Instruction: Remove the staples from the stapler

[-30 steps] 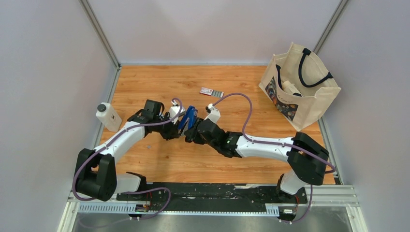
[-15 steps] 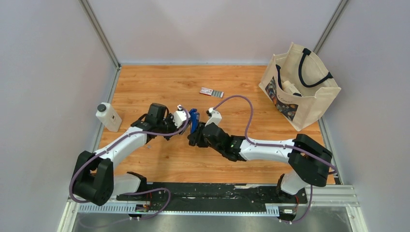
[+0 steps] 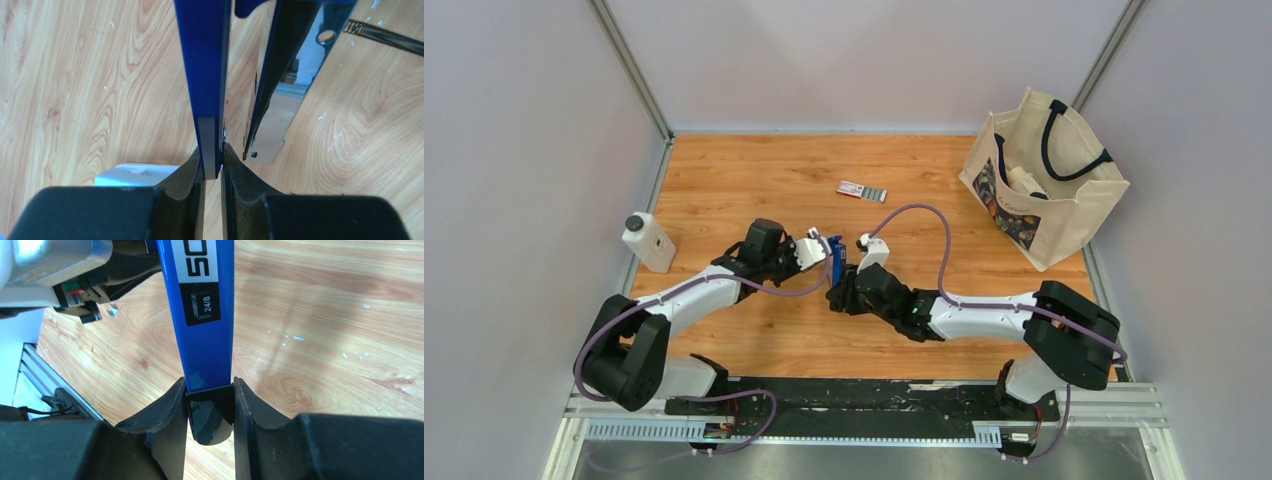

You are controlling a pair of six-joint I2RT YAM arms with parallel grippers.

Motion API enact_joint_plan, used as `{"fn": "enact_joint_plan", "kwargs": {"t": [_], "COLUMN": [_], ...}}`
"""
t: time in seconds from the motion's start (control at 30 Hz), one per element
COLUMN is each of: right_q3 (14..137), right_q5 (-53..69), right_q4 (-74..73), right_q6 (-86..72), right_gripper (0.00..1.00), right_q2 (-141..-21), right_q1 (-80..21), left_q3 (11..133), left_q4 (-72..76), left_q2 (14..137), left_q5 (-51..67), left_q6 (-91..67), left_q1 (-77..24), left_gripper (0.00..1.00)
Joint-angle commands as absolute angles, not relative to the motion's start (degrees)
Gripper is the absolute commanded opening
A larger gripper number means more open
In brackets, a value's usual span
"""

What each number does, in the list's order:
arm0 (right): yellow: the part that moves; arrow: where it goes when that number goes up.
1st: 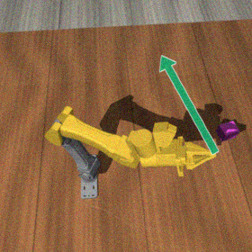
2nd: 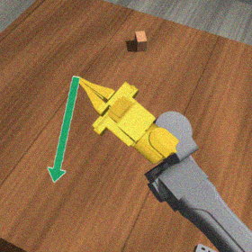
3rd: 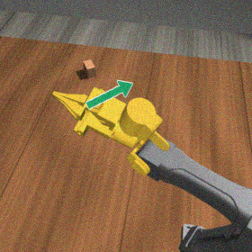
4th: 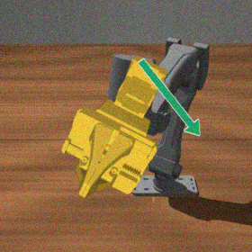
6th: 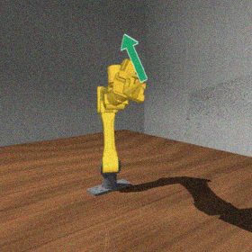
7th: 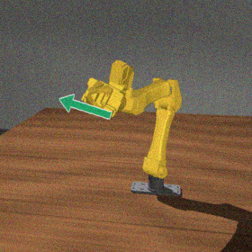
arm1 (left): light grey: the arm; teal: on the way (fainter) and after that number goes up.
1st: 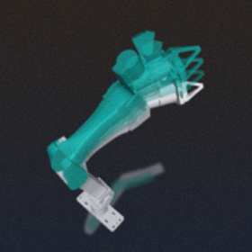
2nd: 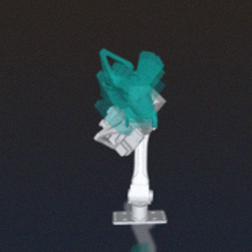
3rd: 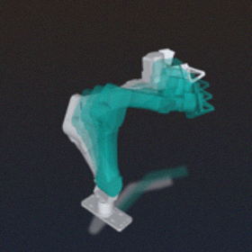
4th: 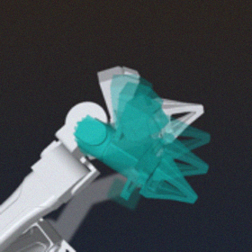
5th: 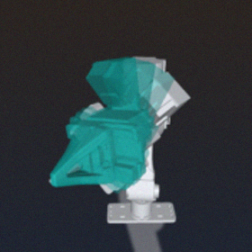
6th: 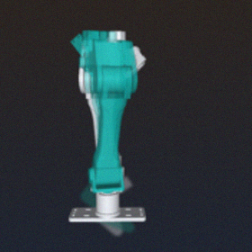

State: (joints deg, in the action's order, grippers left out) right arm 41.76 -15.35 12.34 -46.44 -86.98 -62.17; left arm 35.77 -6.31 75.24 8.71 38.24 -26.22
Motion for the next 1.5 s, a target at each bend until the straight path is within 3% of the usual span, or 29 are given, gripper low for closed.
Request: {"fn": "enact_joint_plan", "kwargs": {"t": [0.0, 0.67, 1.13, 1.47], "right_q3": [40.00, 33.66, 33.84, 33.57], "right_q5": [-19.51, -18.54, -18.19, -18.72], "right_q4": [15.82, 18.54, 15.65, 15.20], "right_q6": [-42.72, -41.93, -39.29, -39.81], "right_gripper": [0.00, 0.00, 0.00, 0.00], "right_q2": [-82.10, -77.43, -75.50, -73.56], "right_q1": [-61.08, -61.08, -61.08, -61.00], "left_q3": [35.34, 21.11, 11.96, 12.21], "left_q4": [-2.30, 23.97, 45.16, 44.31], "left_q2": [75.59, 74.27, 80.68, 78.85], "left_q5": [2.99, -15.11, -19.60, -20.48], "left_q6": [42.71, 60.19, 76.02, 72.87], "left_q1": [-27.59, -38.05, -41.13, -42.10], "left_gripper": [0.06, 0.03, 0.02, 0.02]}}
